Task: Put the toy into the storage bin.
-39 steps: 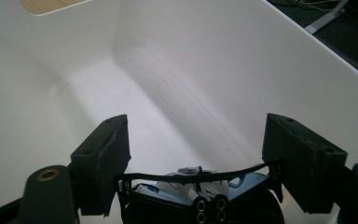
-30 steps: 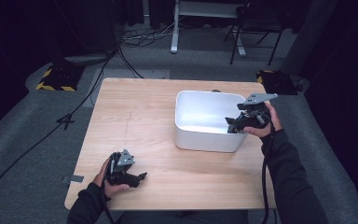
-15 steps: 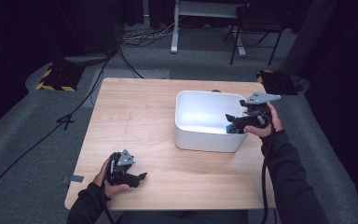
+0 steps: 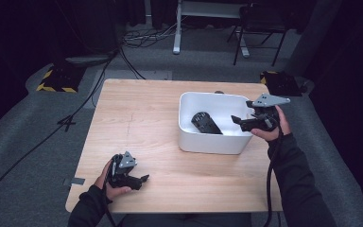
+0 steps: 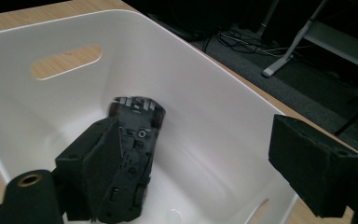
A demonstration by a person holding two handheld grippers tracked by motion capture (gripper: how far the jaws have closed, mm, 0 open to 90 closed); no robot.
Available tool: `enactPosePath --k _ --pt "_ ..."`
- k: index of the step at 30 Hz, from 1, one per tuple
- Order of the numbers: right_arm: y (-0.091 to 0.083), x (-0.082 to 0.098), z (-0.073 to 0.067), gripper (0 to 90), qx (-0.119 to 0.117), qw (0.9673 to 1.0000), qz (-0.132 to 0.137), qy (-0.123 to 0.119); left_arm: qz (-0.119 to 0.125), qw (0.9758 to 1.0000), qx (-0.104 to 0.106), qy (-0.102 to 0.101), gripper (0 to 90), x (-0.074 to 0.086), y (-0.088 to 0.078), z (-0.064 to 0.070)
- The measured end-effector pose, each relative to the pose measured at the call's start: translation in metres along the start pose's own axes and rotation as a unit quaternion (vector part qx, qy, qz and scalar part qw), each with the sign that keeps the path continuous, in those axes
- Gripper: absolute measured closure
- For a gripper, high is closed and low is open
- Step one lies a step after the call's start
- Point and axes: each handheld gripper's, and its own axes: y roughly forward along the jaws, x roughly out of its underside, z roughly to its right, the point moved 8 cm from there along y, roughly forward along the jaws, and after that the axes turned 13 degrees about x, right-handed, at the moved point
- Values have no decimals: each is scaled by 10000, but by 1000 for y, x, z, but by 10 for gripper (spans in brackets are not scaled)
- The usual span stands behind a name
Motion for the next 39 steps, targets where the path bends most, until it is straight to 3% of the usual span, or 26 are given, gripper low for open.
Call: enactPosePath --k 22,39 --pt "-29 10 5 188 75 9999 153 29 2 10000 5 -2 144 0 0 0" --pt "-52 26 4 185 184 9996 176 -88 3 10000 7 -2 144 0 0 0"
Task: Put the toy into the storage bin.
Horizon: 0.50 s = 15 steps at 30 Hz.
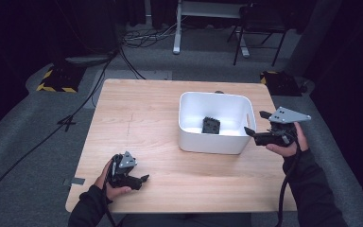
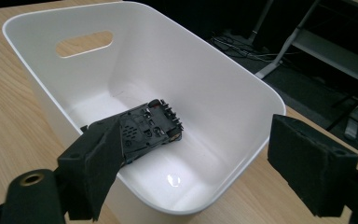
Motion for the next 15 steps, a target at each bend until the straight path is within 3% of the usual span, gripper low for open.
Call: enactPosePath --k 15 --pt "-18 15 -1 180 -53 9999 142 29 -1 10000 -1 2 143 0 0 0"
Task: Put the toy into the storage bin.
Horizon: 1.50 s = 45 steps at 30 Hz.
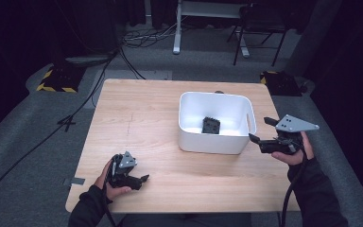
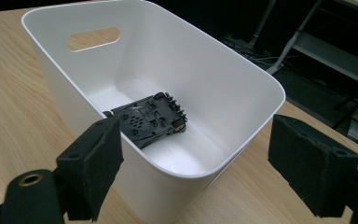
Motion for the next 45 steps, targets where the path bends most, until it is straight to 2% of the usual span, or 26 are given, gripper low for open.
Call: enactPosePath --k 7,18,20,25,37,45 --pt "-9 8 -1 178 -72 9999 94 47 4 10000 -4 -1 144 0 0 0" --pt "-11 29 -6 177 -80 9999 -69 44 2 10000 -7 -1 144 0 0 0" --pt "-10 32 -5 177 -40 10000 -75 -24 2 10000 -8 0 144 0 0 0" --pt "-12 39 -6 177 -83 9999 -97 39 0 10000 1 -2 143 0 0 0" --pt "-7 64 -5 177 34 9993 -361 67 -2 10000 0 -1 143 0 0 0" --pt "-6 81 -6 177 -37 9984 -533 197 2 10000 -7 -1 144 0 0 0"
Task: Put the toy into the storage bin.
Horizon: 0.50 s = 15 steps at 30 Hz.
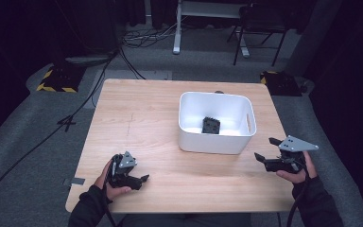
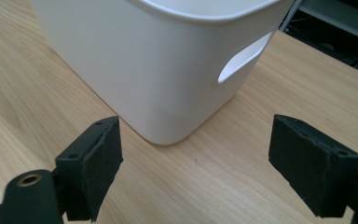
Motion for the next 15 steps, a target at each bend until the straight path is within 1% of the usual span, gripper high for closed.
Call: enactPosePath --k 2,4,7,13,15 --pt "0 4 0 177 -28 10000 -6 63 -3 10000 6 -1 143 0 0 0" --pt "0 6 0 177 -24 10000 -25 62 -1 10000 -3 0 143 0 0 0" --pt "1 16 0 177 8 9999 -139 61 1 10000 3 -2 144 0 0 0" --pt "2 32 -1 177 -85 9994 -298 137 -1 10000 -1 0 143 0 0 0" --pt "4 38 -1 178 -66 9992 -357 161 0 10000 -2 -2 143 0 0 0"
